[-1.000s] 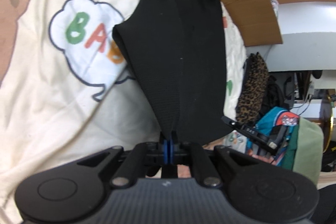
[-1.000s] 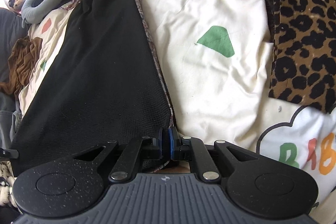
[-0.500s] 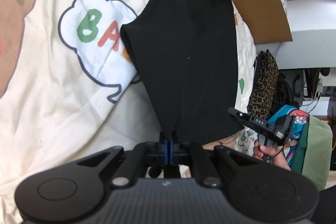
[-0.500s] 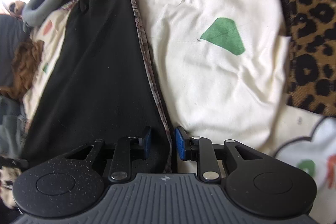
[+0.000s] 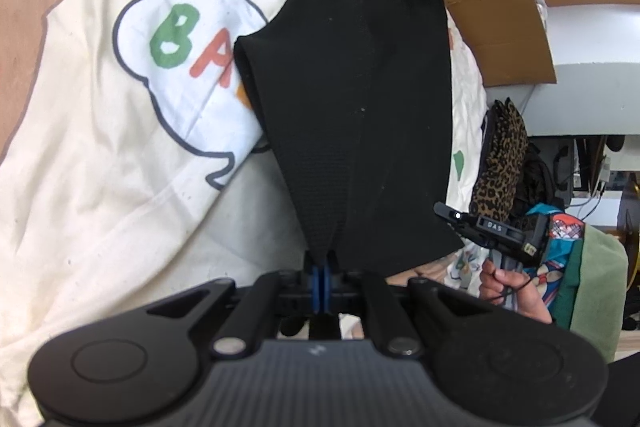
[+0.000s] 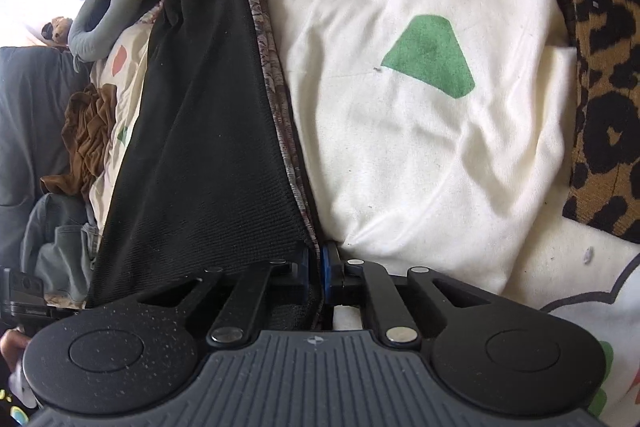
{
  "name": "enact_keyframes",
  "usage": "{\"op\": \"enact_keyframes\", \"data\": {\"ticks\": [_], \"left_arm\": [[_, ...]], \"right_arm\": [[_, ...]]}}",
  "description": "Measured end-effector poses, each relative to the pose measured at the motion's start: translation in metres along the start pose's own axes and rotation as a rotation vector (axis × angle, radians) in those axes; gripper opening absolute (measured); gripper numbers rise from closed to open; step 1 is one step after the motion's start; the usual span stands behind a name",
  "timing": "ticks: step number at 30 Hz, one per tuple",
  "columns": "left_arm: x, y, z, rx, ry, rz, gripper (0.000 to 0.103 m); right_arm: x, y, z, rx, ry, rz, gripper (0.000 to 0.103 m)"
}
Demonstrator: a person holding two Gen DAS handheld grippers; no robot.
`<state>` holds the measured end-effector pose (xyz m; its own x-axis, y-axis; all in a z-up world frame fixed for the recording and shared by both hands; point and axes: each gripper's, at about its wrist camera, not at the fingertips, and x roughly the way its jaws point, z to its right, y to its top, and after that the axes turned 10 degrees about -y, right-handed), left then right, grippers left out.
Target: Fold clothes
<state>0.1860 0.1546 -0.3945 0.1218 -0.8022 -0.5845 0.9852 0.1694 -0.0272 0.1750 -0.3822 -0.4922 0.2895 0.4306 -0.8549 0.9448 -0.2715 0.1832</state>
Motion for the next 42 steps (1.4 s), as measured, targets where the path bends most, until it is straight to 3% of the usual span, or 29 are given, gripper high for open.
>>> {"op": "enact_keyframes", "data": {"ticks": [4,10,15,24,33,42], "left_arm": [[-0.004,-0.001,0.004,-0.006,-0.024,0.002,0.002],[-0.023,-0.003,0.018,0.028,-0.064,0.04,0.002],[-0.045,-0.01,0.035,0.1,-0.048,0.083,0.002],[-0.067,-0.036,0.043,0.072,-0.037,0.085,0.002],[-0.053,-0.076,0.013,-0.018,-0.054,0.047,0.002],[-0.014,-0.094,-0.03,-0.077,-0.031,0.035,0.002]], "right_arm": [[-0.011,0.001,-0.013,-0.023,-0.019,-0.002,0.002],[-0.032,0.0,-0.026,-0.047,0.021,0.004,0.002],[-0.045,-0.01,-0.035,-0.053,0.043,0.003,0.002],[-0.082,-0.031,-0.041,-0.012,0.078,0.0,0.001],[-0.097,-0.07,-0.023,0.019,0.042,-0.061,0.001],[-0.068,-0.084,0.001,0.025,0.002,-0.111,0.001]]}}
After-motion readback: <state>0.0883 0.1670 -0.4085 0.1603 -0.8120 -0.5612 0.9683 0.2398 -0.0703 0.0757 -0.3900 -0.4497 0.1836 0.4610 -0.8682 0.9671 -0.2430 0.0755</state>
